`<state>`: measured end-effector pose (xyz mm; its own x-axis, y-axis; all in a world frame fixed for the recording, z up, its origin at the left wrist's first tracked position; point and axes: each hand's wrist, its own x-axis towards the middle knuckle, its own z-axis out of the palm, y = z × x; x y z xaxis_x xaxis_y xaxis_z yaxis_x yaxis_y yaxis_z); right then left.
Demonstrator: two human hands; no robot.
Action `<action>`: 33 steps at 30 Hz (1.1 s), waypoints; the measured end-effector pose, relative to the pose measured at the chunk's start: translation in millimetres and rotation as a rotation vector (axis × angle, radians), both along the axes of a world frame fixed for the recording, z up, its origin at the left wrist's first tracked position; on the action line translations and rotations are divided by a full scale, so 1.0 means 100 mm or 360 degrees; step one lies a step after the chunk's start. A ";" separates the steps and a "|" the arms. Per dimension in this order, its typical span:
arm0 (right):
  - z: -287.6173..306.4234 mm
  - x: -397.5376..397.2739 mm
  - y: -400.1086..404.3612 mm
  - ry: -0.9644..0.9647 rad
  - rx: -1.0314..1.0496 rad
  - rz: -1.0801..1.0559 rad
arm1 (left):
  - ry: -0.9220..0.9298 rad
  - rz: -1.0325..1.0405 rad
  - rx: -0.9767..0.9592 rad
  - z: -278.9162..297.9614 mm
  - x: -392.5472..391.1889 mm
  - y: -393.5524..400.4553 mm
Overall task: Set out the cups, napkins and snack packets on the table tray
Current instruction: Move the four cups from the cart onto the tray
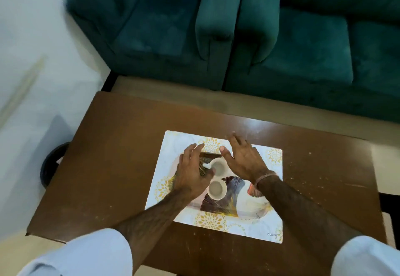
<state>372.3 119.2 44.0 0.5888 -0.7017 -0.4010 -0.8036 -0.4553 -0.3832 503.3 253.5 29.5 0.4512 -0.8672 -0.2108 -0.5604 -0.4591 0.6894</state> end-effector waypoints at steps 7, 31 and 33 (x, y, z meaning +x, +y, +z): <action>1.08 -0.10 -0.47 -0.0257 -0.0236 -0.0048 | -0.0313 -0.0126 -0.0174 1.11 0.07 -0.79; 4.64 -2.25 -1.52 -0.0593 -0.1077 -0.0345 | -0.0744 -0.0434 -0.0793 4.64 -1.84 -2.48; 4.66 -2.59 -1.59 -0.0575 -0.1084 -0.0372 | -0.0742 -0.0461 -0.0774 4.67 -2.16 -2.59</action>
